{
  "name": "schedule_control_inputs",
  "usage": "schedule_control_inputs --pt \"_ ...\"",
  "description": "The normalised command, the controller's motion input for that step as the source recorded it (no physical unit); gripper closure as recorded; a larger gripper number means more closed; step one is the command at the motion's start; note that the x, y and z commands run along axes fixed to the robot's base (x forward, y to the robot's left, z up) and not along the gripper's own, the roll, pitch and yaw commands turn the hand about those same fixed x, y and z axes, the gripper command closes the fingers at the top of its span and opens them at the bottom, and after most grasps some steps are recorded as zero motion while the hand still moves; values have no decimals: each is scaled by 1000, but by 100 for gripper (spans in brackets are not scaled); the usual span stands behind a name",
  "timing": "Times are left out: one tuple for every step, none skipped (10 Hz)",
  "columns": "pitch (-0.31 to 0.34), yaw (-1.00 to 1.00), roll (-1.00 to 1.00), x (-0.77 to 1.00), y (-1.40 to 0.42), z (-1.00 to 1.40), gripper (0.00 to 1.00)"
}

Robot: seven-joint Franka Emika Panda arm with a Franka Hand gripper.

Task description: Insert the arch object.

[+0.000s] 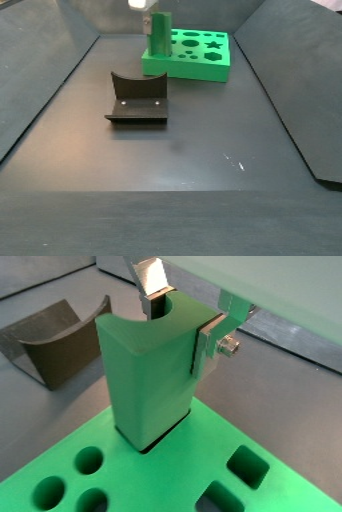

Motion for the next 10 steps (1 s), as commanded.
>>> schedule_control_inputs --pt "-147 100 -47 -11 0 -629 100" --pt "-199 131 -49 -149 14 -771 100" --pt "-204 103 -81 -331 97 -757 100" --pt "-121 83 -140 -329 151 -460 100" --pt "-27 109 -77 -323 106 -191 100" --pt "-157 143 0 -337 0 -400 100" --pt "-336 554 47 -249 126 -554 100" --pt "-316 769 87 -77 151 -549 100" --pt "-167 391 31 0 6 -291 100" --pt "0 0 -33 0 0 -37 100"
